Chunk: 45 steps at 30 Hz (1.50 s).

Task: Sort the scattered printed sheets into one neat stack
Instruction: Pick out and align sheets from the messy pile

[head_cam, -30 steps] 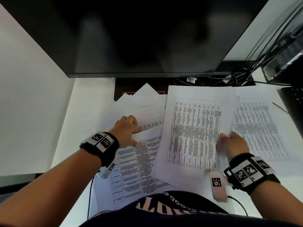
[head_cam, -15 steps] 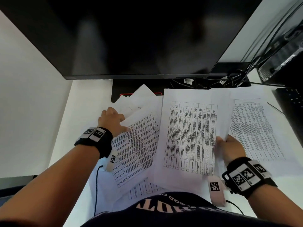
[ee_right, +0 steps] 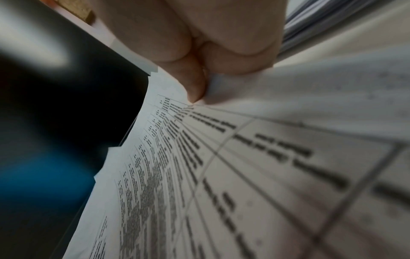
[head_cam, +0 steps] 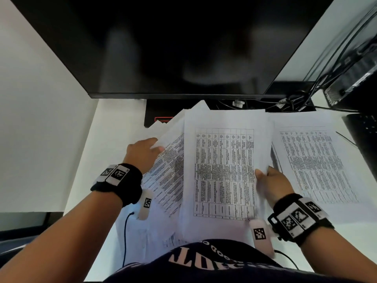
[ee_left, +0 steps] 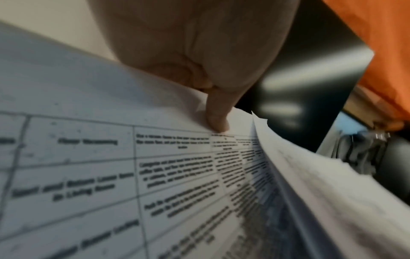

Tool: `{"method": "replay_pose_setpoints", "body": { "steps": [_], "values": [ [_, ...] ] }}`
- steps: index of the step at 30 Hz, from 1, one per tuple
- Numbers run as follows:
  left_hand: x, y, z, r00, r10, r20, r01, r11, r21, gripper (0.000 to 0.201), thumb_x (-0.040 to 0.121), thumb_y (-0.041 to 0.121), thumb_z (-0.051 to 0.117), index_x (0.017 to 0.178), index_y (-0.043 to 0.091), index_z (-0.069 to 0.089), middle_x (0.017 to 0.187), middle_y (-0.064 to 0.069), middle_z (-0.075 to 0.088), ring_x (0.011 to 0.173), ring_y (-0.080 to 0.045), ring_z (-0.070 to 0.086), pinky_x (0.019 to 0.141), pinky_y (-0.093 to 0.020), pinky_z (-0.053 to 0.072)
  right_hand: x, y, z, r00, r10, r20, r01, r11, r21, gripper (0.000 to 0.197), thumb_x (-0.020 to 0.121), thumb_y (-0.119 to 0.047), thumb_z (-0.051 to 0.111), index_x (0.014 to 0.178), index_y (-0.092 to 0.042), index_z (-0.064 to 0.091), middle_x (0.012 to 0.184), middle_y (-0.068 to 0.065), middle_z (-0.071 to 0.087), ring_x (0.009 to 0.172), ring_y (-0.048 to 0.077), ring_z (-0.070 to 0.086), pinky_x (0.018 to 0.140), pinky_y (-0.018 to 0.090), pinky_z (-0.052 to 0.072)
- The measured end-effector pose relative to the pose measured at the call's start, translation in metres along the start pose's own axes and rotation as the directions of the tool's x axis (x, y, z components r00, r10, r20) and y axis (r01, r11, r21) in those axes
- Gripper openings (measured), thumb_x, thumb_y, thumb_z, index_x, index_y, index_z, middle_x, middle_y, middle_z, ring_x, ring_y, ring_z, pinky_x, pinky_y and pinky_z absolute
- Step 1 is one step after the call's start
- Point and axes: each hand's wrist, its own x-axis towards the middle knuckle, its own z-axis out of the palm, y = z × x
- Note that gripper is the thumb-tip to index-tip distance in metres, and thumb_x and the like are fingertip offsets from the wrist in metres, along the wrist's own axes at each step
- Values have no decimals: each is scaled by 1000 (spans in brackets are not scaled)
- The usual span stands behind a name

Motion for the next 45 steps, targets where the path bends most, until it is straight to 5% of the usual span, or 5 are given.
{"method": "replay_pose_setpoints", "body": {
  "steps": [9, 12, 17, 32, 45],
  "values": [
    [-71, 9, 40, 974, -86, 212, 200, 769, -607, 24, 96, 11, 41, 112, 17, 58, 103, -4, 70, 98, -23, 66, 89, -38, 53, -10, -12, 37, 966, -77, 247, 49, 992, 118, 47, 88, -43, 58, 121, -10, 57, 133, 10, 55, 120, 31, 54, 106, 48, 40],
    [-91, 2, 48, 954, -66, 293, 226, 800, -555, 23, 100, 18, 39, 110, 29, 56, 99, 9, 66, 90, -7, 63, 72, -15, 45, -15, -15, 42, 959, -124, 255, 123, 992, 19, 48, 91, -36, 57, 127, -5, 54, 127, 13, 60, 116, 30, 55, 104, 46, 41],
    [-109, -37, 61, 923, -370, 102, 369, 779, -506, 21, 93, 15, 50, 76, 3, 54, 87, -12, 59, 82, -27, 54, 76, -33, 40, -17, -22, 52, 958, -213, 193, 223, 974, -31, 28, 94, -22, 54, 116, -5, 61, 112, 12, 65, 100, 27, 59, 87, 29, 44],
    [-129, -31, 73, 903, -410, -131, 389, 908, -154, 33, 99, 26, 35, 121, 7, 49, 134, -10, 37, 120, -31, 37, 103, -42, 30, -46, -16, 88, 926, -287, 244, 287, 957, 38, 64, 94, 0, 40, 145, -28, 14, 103, 1, 53, 69, 8, 52, 47, 18, 39],
    [-134, -69, 67, 874, -473, -116, 306, 719, -623, 67, 66, 67, 69, 108, 15, 64, 107, -6, 63, 97, -26, 63, 83, -41, 54, -62, -17, 75, 761, -460, 457, 547, 834, -71, 39, 98, -15, 41, 137, -21, 41, 121, -2, 56, 104, 12, 47, 89, 25, 36]
  ]
}}
